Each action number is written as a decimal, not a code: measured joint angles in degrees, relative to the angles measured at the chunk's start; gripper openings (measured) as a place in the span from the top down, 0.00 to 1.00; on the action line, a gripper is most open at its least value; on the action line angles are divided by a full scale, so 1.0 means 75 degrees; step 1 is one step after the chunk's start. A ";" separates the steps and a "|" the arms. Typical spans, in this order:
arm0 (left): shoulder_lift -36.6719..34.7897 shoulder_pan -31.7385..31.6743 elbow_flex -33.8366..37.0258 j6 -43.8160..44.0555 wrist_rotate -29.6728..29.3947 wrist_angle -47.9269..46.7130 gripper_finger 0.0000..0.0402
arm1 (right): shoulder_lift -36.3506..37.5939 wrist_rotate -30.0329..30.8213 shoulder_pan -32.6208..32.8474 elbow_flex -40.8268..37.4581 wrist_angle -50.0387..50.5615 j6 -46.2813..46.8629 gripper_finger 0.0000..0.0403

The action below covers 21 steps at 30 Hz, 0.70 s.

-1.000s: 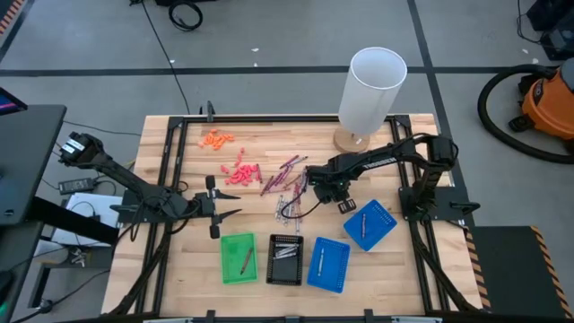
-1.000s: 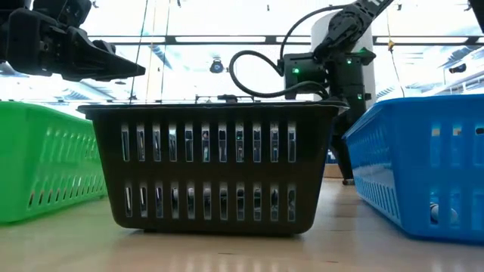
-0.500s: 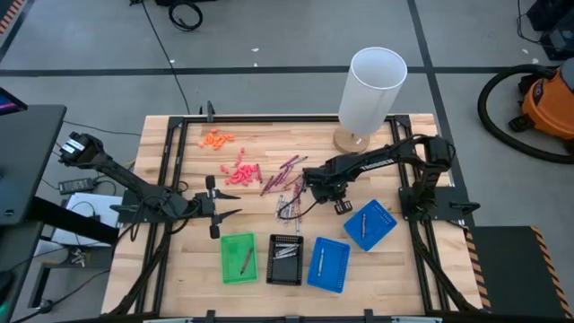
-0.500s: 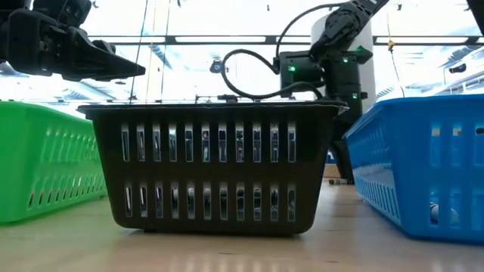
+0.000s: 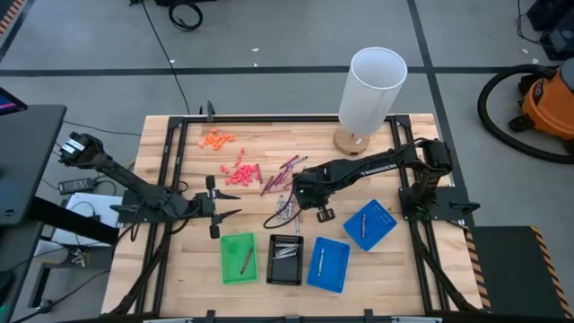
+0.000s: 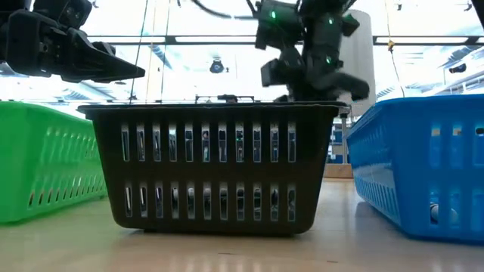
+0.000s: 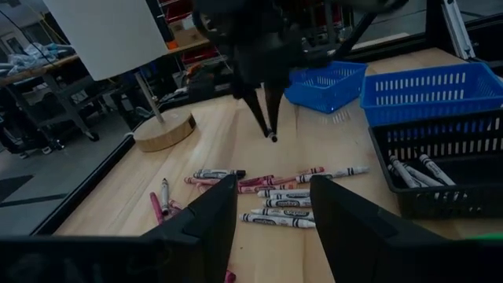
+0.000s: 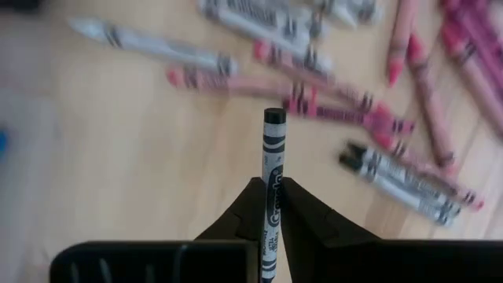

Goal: Sort crayons
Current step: Put the black crayon into the black basket

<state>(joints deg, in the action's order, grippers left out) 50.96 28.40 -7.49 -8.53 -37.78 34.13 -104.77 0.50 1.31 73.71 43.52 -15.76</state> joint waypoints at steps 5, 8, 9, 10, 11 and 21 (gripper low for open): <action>0.0000 0.0000 -0.0003 0.0055 0.0001 -0.0012 0.57 | 0.0006 -0.0016 0.0346 0.0306 -0.0328 0.0478 0.91; 0.0000 0.0000 0.0000 0.0058 0.0000 -0.0014 0.57 | 0.0011 -0.0018 0.0559 0.0418 -0.0466 0.0772 0.91; 0.0000 0.0000 -0.0001 0.0058 0.0000 -0.0013 0.57 | 0.0012 -0.0019 0.0639 0.0428 -0.0584 0.0849 0.91; 0.0000 0.0000 -0.0003 0.0059 0.0001 -0.0013 0.57 | 0.0012 -0.0020 0.0718 0.0428 -0.0706 0.0912 0.91; 0.0000 0.0000 -0.0003 0.0061 0.0000 -0.0012 0.57 | 0.0012 -0.0022 0.0791 0.0428 -0.0812 0.0965 0.91; 0.0000 0.0000 -0.0002 0.0078 0.0001 -0.0012 0.57 | 0.0021 -0.0288 0.1367 0.0428 -0.1868 0.1681 0.91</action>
<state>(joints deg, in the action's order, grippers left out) 50.96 28.40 -7.50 -7.94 -37.77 34.04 -104.61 -1.66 11.57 76.93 29.52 -3.15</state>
